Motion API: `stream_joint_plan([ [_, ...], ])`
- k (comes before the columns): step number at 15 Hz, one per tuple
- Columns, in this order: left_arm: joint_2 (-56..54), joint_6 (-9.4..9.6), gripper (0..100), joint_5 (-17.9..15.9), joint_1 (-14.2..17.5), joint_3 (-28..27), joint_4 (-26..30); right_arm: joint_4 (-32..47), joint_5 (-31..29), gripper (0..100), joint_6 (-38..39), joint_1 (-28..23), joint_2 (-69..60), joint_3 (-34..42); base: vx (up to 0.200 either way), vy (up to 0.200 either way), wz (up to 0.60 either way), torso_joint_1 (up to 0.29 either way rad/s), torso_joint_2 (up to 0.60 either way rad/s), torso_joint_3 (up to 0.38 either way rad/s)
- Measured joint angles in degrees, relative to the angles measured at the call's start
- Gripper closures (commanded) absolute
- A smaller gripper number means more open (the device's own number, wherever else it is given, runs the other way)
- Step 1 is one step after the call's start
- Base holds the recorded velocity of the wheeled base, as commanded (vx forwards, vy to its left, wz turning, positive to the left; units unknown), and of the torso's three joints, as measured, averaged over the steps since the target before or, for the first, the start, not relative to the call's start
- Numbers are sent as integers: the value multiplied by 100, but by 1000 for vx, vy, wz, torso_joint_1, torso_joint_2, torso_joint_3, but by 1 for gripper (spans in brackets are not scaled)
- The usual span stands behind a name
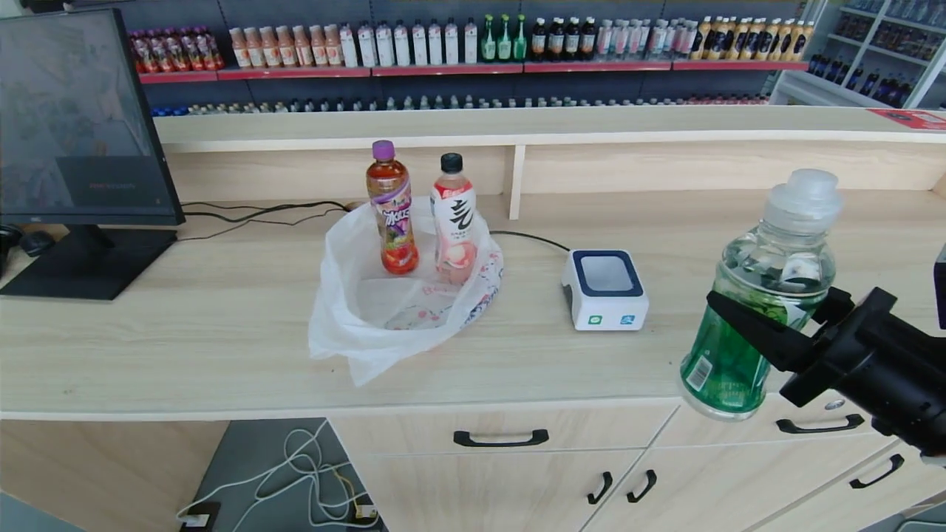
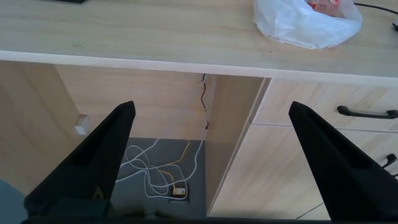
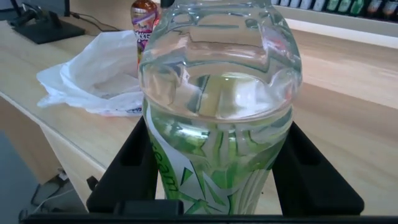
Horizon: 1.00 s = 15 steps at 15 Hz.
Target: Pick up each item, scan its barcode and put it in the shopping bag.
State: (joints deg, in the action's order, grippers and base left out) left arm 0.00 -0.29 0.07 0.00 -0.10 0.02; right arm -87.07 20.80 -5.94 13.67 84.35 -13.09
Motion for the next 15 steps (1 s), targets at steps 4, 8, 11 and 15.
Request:
stream_joint_plan([
  [4,0,-11,0,0,0,-1,-2,-20,-27,100,-2,52,-4,-41,150,0,0,-1,1,3],
  [8,2,-4,0,0,0,0,-2,61,-17,100,-13,157,134,-462,0,0,0,0,0,0],
  [11,0,-2,0,0,0,2,-2,66,-11,100,-288,157,590,-1559,0,0,0,0,0,0],
  [15,0,-6,0,0,5,5,-5,110,-22,100,-941,378,1389,-2450,0,0,0,0,0,0],
])
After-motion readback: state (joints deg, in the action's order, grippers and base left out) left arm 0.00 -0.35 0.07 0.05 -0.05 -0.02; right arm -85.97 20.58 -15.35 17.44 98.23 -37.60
